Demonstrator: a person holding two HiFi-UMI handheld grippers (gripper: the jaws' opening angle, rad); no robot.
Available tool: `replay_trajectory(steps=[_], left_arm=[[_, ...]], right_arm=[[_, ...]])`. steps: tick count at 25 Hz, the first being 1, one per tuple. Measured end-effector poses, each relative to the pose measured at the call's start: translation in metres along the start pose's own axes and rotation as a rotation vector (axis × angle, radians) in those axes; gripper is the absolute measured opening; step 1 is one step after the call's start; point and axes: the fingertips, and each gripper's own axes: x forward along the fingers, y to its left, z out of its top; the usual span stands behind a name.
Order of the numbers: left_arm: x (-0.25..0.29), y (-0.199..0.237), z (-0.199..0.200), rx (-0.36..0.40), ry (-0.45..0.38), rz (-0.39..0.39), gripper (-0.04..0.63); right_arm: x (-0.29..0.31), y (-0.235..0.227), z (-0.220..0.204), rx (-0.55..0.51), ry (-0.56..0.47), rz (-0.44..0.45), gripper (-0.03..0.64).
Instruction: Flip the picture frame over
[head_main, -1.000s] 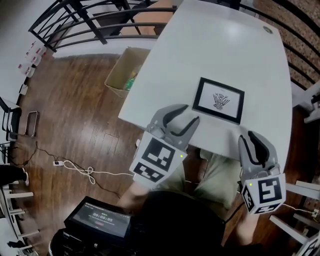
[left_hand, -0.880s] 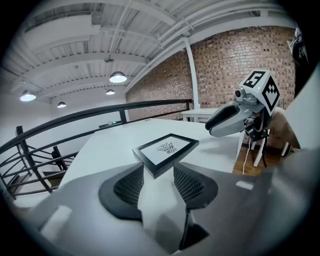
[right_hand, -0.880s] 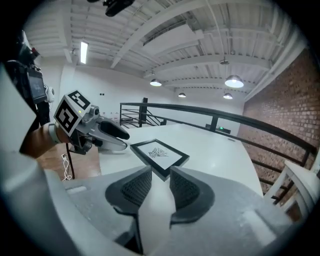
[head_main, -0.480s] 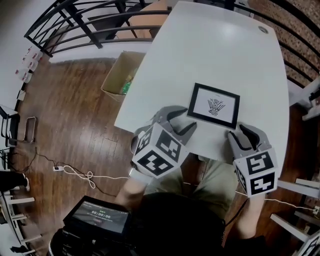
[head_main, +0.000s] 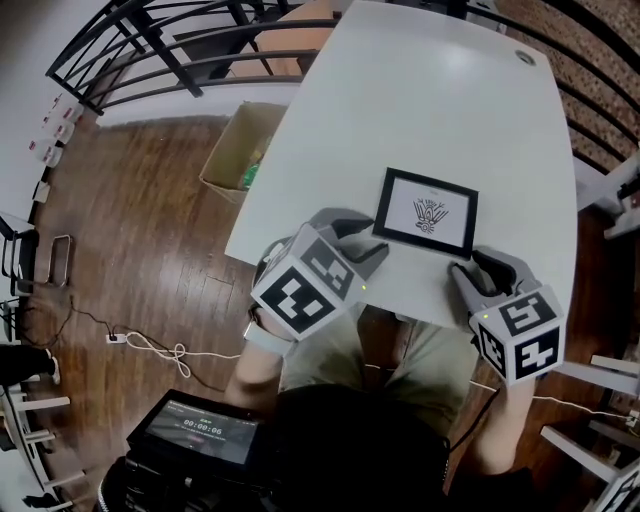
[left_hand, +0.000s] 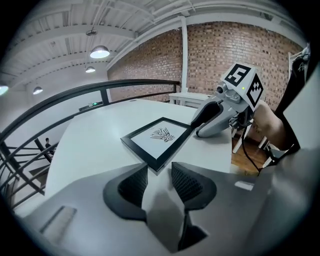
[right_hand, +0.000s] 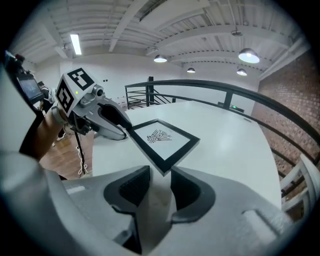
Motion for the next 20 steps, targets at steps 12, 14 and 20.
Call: replay_trajectory(steps=[12,14,20], left_arm=[[-0.008,-0.008,0.002,-0.008,-0.079,0.047,0.167],[-0.013,-0.013,0.003,-0.005,-0.091,0.049,0.167],[-0.026,-0.026,0.005,0.0,-0.131,0.06,0.167]], right_arm=[[-0.011,0.006,0.0,0.028,-0.099,-0.009,0.123],[-0.017,0.009,-0.001,0.034,-0.12,-0.015,0.123],[-0.035,0.019,-0.002,0.064,-0.185,-0.026,0.123]])
